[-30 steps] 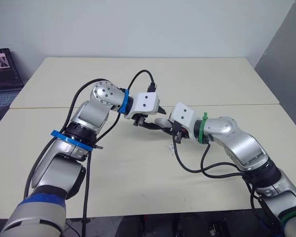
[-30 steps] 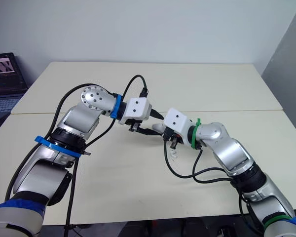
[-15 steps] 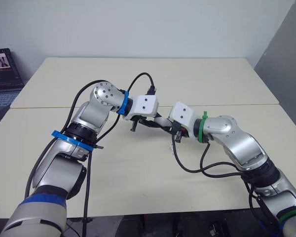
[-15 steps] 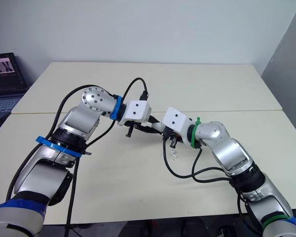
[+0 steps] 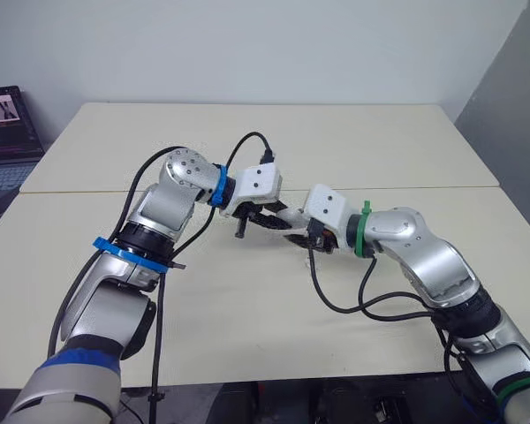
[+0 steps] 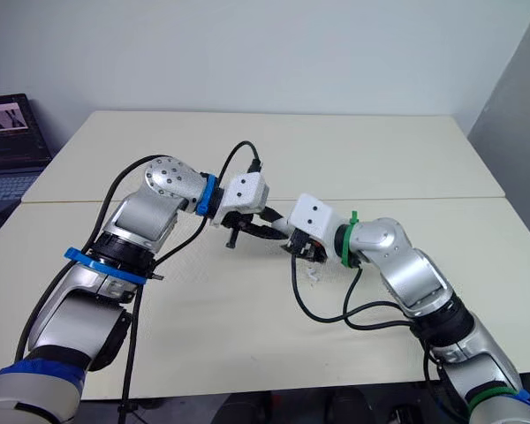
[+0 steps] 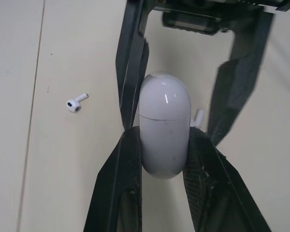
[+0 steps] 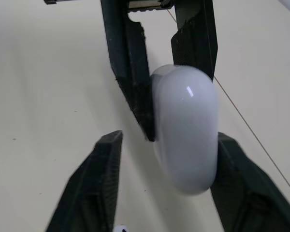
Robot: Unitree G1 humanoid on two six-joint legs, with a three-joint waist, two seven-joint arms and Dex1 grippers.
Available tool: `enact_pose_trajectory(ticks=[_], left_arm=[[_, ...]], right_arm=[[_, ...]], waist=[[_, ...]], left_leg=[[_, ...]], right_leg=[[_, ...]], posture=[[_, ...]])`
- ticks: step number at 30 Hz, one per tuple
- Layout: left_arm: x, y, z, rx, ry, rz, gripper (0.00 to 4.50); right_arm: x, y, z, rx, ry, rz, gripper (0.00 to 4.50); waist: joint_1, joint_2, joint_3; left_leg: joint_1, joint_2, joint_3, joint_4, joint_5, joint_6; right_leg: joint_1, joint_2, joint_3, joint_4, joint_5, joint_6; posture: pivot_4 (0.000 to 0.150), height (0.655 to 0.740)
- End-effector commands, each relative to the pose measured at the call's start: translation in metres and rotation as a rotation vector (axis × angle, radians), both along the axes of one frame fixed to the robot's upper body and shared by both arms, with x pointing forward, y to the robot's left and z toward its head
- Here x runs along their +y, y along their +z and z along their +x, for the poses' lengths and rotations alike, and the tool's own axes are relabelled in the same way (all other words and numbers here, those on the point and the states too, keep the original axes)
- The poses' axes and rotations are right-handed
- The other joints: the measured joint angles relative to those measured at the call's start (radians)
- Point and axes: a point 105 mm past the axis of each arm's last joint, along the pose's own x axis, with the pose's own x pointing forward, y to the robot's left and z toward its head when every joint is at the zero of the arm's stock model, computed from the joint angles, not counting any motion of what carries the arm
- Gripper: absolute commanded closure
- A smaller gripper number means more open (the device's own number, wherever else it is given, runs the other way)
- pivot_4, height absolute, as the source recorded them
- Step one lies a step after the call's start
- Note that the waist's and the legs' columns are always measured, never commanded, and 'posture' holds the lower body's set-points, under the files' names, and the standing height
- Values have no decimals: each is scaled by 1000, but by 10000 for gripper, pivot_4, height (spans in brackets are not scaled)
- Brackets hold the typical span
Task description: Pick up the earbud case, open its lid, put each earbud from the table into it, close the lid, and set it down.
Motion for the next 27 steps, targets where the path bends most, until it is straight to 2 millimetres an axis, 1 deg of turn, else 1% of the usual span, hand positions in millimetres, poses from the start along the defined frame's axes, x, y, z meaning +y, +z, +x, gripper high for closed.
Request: enact_pose_trajectory(ticks=[1,3,6,8,10,12,16,21,27], left_arm=[[8,12,-3,142,79,-189,37520],[12,9,-3,218,139,-300,37520],[13,1,-2,260,223,-416,37520],[8,0,-7,291,244,-495,37520],[3,-3,-13,283,248,-533,37520],[-1,-5,-16,251,249,-548,37520],[-7,-8,-24,213,221,-552,37520],[-10,-8,-29,234,199,-558,37520],[-10,-12,-36,244,182,-547,37520]], right_arm=[[-24,22,-6,-58,-48,72,5818],[-38,29,-4,-111,-126,108,304],[-43,39,-9,-158,-163,166,304],[-39,43,-14,-192,-155,185,304],[-34,46,-17,-222,-145,188,304],[-30,47,-18,-241,-132,175,304],[-26,42,-16,-236,-119,159,304],[-28,40,-6,-250,-146,150,304],[-37,54,3,-275,-198,189,304]], waist=[[0,0,0],[1,0,0],[0,0,0],[0,0,0],[2,0,0],[2,0,0],[2,0,0],[2,0,0],[2,0,0]], left_leg=[[0,0,0,0,0,0],[0,0,0,0,0,0],[0,1,0,1,0,0],[0,2,-1,1,0,0],[0,3,-2,1,0,0],[1,3,-2,1,0,-1],[2,2,-1,1,1,-1],[2,2,-1,1,1,-1],[3,3,0,1,1,-1]], right_leg=[[0,0,0,0,0,0],[0,0,0,0,0,0],[0,0,0,1,0,-1],[0,0,0,1,1,-2],[0,-1,0,2,1,-2],[0,-1,0,2,2,-2],[1,0,1,2,3,-3],[1,1,1,2,4,-3],[1,2,3,1,4,-3]], posture=[[1500,7400],[1500,7400],[1500,7400],[1500,7400],[1500,7400],[1500,7400],[1500,7400],[1500,7400],[1500,7400]])
